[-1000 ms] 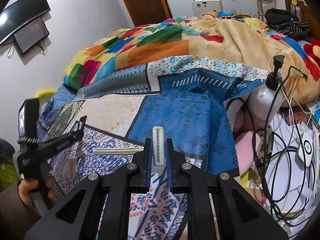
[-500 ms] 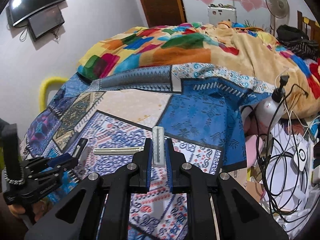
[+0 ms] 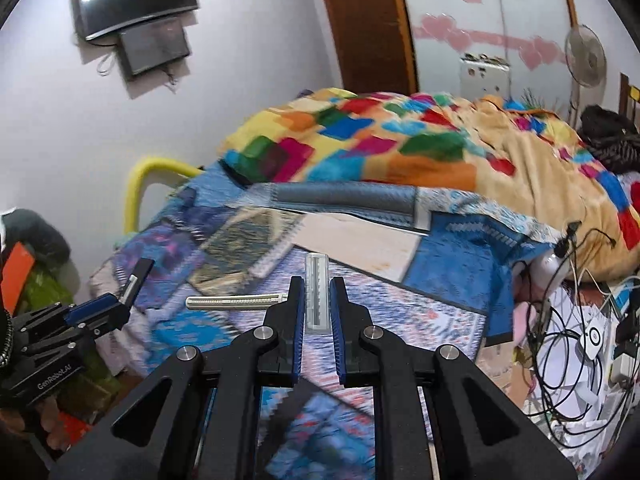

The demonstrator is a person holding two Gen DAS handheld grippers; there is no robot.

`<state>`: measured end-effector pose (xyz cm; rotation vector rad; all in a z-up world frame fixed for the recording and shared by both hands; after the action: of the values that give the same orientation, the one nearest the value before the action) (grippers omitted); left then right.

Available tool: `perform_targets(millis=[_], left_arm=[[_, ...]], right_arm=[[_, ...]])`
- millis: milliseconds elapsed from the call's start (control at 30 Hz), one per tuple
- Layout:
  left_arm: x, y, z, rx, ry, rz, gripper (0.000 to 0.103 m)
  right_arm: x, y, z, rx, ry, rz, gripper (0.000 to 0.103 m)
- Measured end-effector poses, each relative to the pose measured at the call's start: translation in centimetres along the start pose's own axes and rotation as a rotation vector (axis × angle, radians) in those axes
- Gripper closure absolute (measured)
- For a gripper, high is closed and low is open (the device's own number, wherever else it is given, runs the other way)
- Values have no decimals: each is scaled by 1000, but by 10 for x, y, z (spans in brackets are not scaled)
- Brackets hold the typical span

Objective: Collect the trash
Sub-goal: 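Carry the comb and black holder with both tools over the bin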

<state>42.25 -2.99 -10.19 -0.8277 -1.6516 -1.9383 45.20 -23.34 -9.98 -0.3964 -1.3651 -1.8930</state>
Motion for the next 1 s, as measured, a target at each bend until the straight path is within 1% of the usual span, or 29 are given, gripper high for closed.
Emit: perform_targets(millis=[167, 333, 600, 767, 1000], left_arm=[[48, -32, 36, 42, 59, -3, 79], [90, -74, 73, 99, 118, 7, 79], [143, -149, 120, 170, 189, 48, 79], [158, -200, 142, 231, 199, 99, 79], [144, -261, 172, 297, 203, 198, 79]], right_arm=[[13, -18, 45, 48, 51, 9, 92], [21, -41, 88, 95, 92, 35, 92], [20, -97, 163, 190, 129, 109, 92], [12, -135, 200, 256, 136, 163, 92], [-16, -199, 237, 339, 120, 278, 92]])
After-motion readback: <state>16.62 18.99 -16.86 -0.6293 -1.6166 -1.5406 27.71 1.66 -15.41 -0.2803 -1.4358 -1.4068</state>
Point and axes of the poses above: each gripper's, at about its wrist camera, not at the fingertips, and x roughly against the way its jaws point, z to its left, y to its top, the point moved 3 cm from there along -x, roughly the way its jaws point, and after that the axes turned 13 degrees about -x, right-handed, at the moved point
